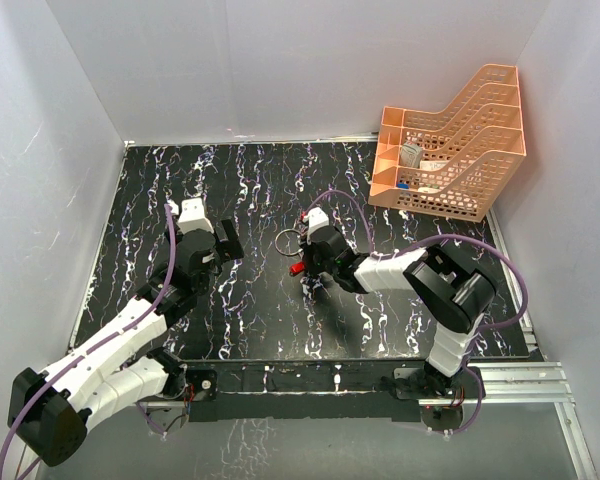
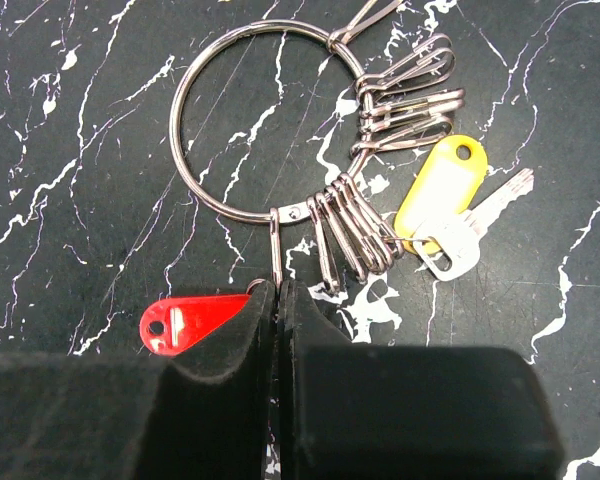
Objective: Remove the keys from the keyring
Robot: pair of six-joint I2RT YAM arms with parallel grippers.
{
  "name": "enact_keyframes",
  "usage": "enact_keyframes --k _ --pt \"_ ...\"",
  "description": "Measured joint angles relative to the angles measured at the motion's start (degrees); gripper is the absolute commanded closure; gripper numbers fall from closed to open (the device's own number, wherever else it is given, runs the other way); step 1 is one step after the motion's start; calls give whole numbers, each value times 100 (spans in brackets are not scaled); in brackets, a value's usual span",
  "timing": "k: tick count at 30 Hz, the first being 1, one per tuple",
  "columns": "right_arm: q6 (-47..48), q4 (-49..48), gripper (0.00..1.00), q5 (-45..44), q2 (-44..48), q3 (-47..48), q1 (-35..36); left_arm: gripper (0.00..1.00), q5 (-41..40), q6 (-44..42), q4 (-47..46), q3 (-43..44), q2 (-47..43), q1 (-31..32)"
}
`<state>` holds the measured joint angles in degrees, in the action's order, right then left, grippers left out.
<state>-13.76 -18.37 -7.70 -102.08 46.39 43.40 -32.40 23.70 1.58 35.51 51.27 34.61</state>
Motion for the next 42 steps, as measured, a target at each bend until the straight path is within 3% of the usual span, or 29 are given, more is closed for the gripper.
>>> enact_keyframes --k 7,20,29,38,40,42 --pt "195 485 100 -162 214 76 4 1 0 -17 -37 0 4 0" --pt "1211 1344 100 -166 1902 1082 4 1 70 -474 -890 -66 173 0" --pt "1871 2691 100 393 2345 1777 35 1 623 -1139 -1305 717 702 0" --pt "2055 3919 100 750 3049 2190 90 2 1580 -1770 -1722 811 769 0" --pt "2059 4061 100 863 3086 2302 103 6 1790 -1818 -1790 811 767 0" --pt "2061 4166 100 977 3123 2321 111 23 2033 -1862 -1834 811 756 -2"
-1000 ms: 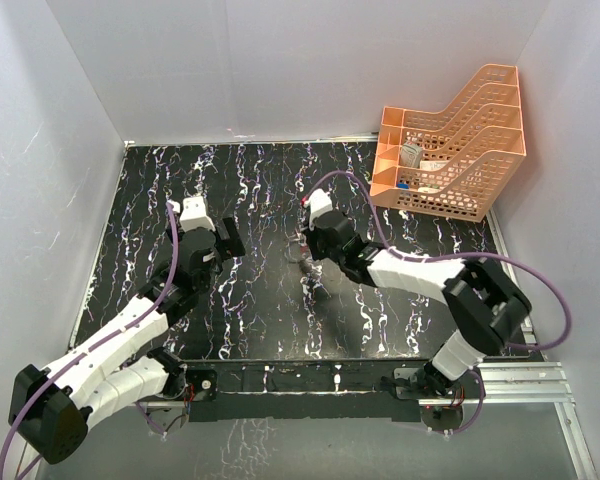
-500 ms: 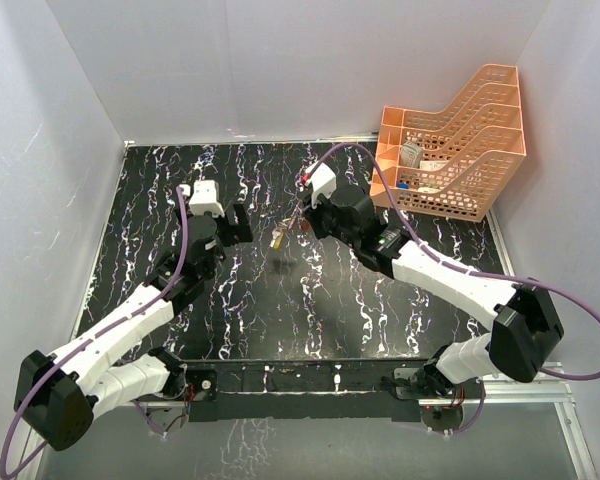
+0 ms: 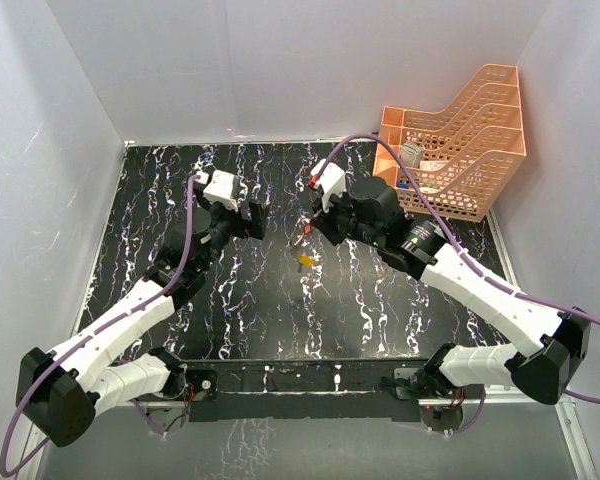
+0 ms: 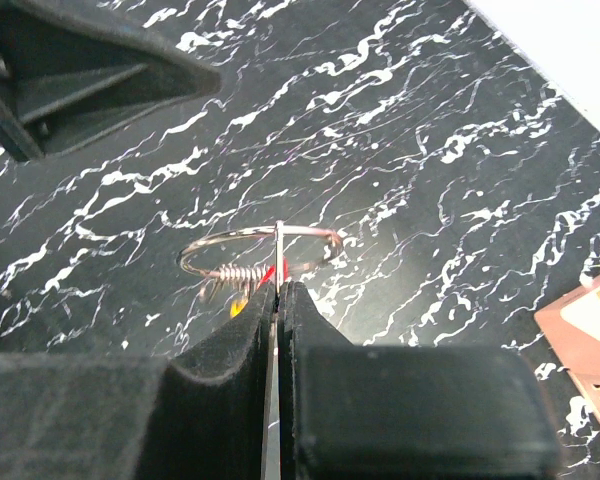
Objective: Remove the keys from the keyring
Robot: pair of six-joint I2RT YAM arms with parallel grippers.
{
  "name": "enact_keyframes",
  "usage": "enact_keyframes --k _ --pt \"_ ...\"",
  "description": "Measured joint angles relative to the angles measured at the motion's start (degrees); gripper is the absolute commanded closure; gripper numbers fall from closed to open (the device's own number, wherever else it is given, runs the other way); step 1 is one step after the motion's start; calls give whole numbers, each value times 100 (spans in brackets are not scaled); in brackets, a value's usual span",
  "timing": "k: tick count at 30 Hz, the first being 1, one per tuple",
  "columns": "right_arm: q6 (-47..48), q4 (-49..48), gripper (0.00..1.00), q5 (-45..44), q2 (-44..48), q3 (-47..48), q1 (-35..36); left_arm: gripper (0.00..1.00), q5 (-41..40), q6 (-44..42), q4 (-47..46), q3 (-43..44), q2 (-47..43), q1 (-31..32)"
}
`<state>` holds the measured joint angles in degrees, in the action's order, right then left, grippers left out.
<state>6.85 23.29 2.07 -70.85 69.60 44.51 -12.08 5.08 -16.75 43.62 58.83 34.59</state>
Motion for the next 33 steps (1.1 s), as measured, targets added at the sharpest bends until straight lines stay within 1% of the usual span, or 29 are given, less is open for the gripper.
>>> enact_keyframes --k 1,2,4,7,10,17,22,33 --pt "4 61 100 68 4 0 2 37 133 -20 -22 0 -13 0" --pt "13 129 100 140 4 0 7 43 275 -48 -52 -2 -35 0" --pt "20 275 100 247 4 0 9 47 595 -153 -155 -22 -114 2" --pt "35 372 100 350 4 0 15 47 1095 -365 -323 -83 -282 2" --pt "35 382 100 396 4 0 15 43 1711 -662 -455 -131 -431 0" --pt "24 354 100 461 81 0 15 40 2774 -1058 -417 -103 -317 2" --pt "-37 297 100 564 101 -2 15 41 3086 -1200 -398 -116 -177 2" --pt "-313 50 100 649 101 0 15 44 3272 -1626 -990 -284 -181 2"
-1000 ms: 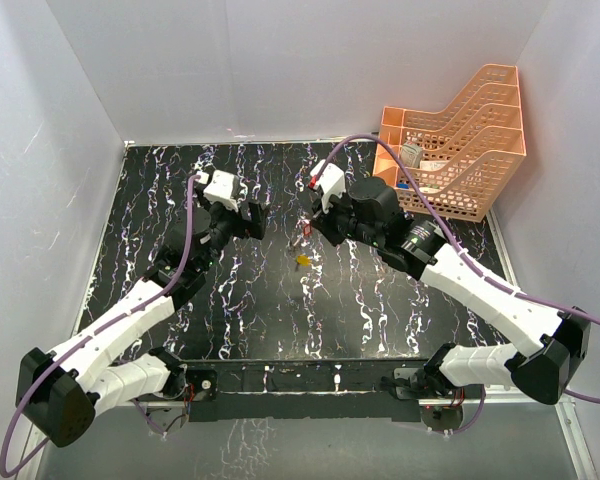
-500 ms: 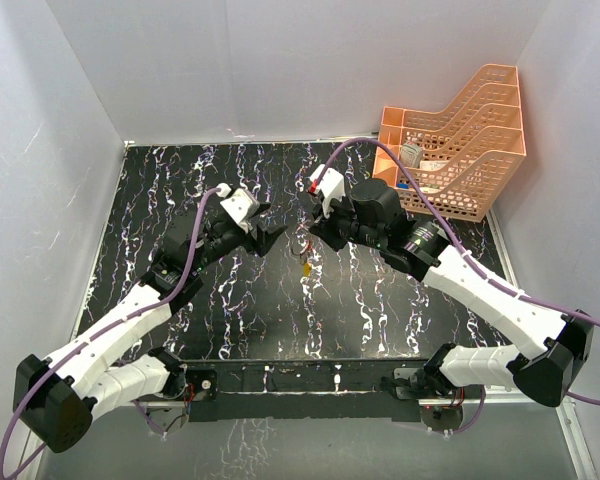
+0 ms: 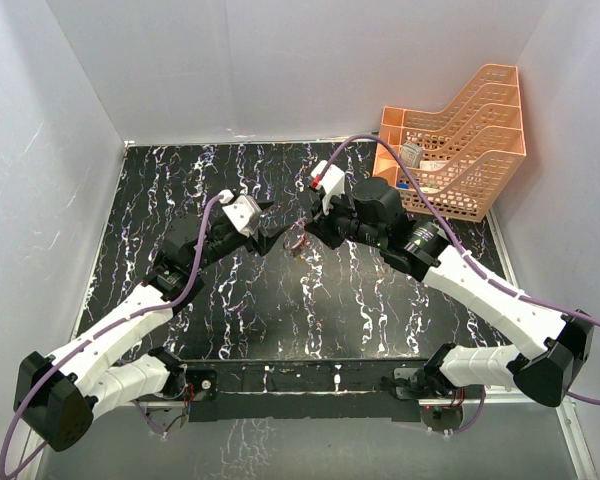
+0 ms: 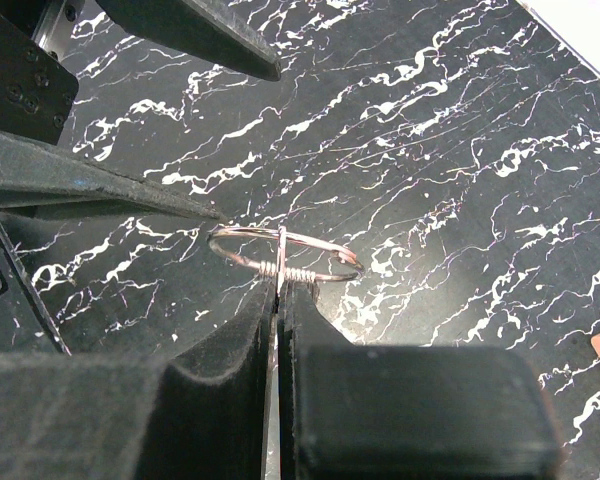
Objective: Remove the keys from the keyring
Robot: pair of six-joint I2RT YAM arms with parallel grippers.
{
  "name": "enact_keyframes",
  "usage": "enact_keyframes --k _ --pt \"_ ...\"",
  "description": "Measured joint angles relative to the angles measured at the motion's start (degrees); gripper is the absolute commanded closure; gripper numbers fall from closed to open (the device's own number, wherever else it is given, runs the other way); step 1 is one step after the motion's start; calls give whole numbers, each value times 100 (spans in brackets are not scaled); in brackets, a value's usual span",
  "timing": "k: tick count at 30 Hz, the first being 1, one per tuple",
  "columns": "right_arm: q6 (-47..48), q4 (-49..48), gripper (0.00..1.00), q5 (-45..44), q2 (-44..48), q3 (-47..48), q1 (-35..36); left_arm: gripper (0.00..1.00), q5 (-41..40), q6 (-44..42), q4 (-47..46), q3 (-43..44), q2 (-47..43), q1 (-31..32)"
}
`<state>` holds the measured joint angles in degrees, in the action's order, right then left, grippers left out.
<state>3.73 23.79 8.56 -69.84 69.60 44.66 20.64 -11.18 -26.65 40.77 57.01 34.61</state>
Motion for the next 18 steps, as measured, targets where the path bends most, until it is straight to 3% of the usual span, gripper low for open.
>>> enact_keyframes --k 9,18 --pt "-87 0 100 -24 -66 2 2 47 63 -398 -144 -57 175 197" --pt "-170 0 100 -24 -79 33 31 43 -999 -1370 -192 -107 658 942"
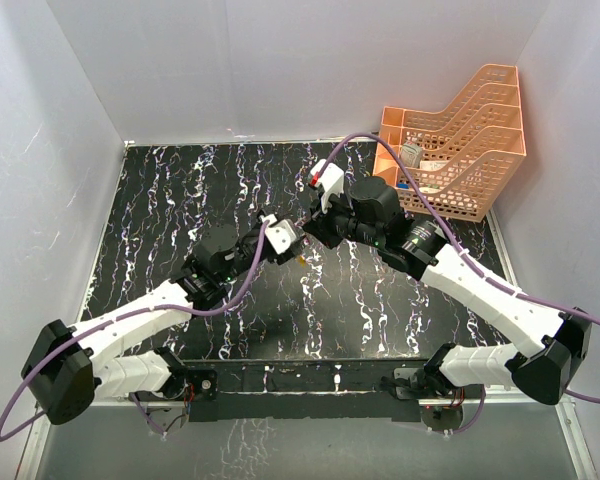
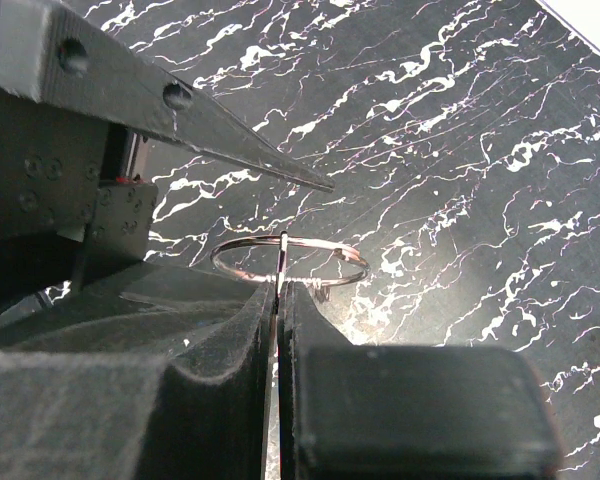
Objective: Remove the keys from the keyring
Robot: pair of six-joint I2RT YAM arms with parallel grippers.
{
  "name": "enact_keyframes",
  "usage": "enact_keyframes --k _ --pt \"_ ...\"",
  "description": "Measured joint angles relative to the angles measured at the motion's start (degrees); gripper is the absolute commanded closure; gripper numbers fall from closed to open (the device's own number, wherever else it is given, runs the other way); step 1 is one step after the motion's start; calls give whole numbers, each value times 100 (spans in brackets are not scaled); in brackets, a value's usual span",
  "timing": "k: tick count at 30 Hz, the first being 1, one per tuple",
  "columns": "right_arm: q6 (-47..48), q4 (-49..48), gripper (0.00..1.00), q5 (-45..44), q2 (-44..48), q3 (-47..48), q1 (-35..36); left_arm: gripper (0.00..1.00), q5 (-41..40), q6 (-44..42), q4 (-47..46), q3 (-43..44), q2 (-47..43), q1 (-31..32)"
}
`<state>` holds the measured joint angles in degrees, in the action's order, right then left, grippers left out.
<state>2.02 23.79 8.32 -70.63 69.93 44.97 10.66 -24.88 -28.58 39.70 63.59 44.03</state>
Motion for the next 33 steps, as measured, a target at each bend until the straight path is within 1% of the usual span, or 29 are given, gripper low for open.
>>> enact_keyframes --k 4,7,10,14,17,21,29,33 --pt "-61 -9 100 2 0 22 4 44 -549 -321 -439 -212 101 190" --pt "-70 -2 100 2 0 48 9 48 -848 -455 -861 -461 101 221" --pt "-87 -7 100 4 0 85 9 51 -1082 -540 -1174 -608 79 223" --pt "-94 -9 100 4 -2 120 9 52 -1241 -605 -1628 -785 -111 225" --pt "-107 -37 100 4 -2 129 15 54 -1228 -599 -1762 -802 -186 227" --pt "-111 -87 100 0 -2 166 20 59 -1097 -522 -1816 -802 -234 227" --pt "-168 -92 100 0 -2 166 37 59 -557 -219 -1788 -802 -269 234" --pt "-201 -92 100 0 -2 166 39 64 -378 -81 -1801 -802 -280 234"
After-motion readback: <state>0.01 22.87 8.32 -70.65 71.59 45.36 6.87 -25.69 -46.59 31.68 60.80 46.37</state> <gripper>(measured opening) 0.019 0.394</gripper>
